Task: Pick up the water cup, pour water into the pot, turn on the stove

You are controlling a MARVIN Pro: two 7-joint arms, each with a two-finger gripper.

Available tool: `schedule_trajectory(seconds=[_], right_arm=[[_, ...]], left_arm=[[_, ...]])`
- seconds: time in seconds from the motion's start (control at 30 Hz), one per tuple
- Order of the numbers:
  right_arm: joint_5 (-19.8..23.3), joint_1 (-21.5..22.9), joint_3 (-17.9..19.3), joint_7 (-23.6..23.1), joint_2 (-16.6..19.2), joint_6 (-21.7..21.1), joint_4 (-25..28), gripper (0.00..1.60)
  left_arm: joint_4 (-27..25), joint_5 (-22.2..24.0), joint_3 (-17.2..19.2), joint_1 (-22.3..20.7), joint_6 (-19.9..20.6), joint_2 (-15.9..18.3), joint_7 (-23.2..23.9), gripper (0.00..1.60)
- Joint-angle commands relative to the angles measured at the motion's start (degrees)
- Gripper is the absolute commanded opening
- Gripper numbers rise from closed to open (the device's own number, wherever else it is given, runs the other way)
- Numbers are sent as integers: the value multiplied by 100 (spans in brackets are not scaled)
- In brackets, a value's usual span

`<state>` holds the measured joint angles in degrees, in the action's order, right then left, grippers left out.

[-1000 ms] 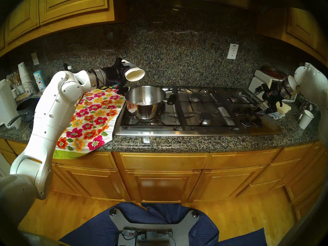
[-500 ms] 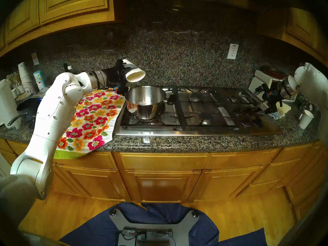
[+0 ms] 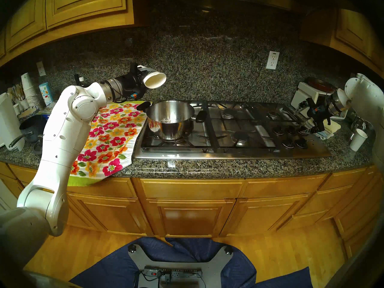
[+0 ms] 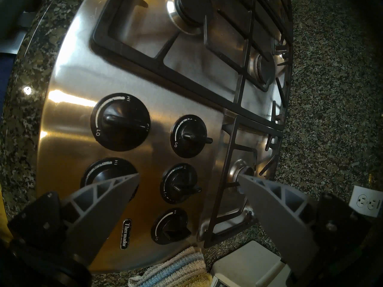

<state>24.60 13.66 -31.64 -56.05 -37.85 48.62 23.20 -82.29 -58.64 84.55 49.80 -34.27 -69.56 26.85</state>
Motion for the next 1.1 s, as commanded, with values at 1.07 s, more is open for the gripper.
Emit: schedule_trajectory(seconds=[1.07], right_arm=[[10,197,36,-65,10,1,-12,160]], left_arm=[[-1731,2673,2389,1318,2863,-1228,2051,56]])
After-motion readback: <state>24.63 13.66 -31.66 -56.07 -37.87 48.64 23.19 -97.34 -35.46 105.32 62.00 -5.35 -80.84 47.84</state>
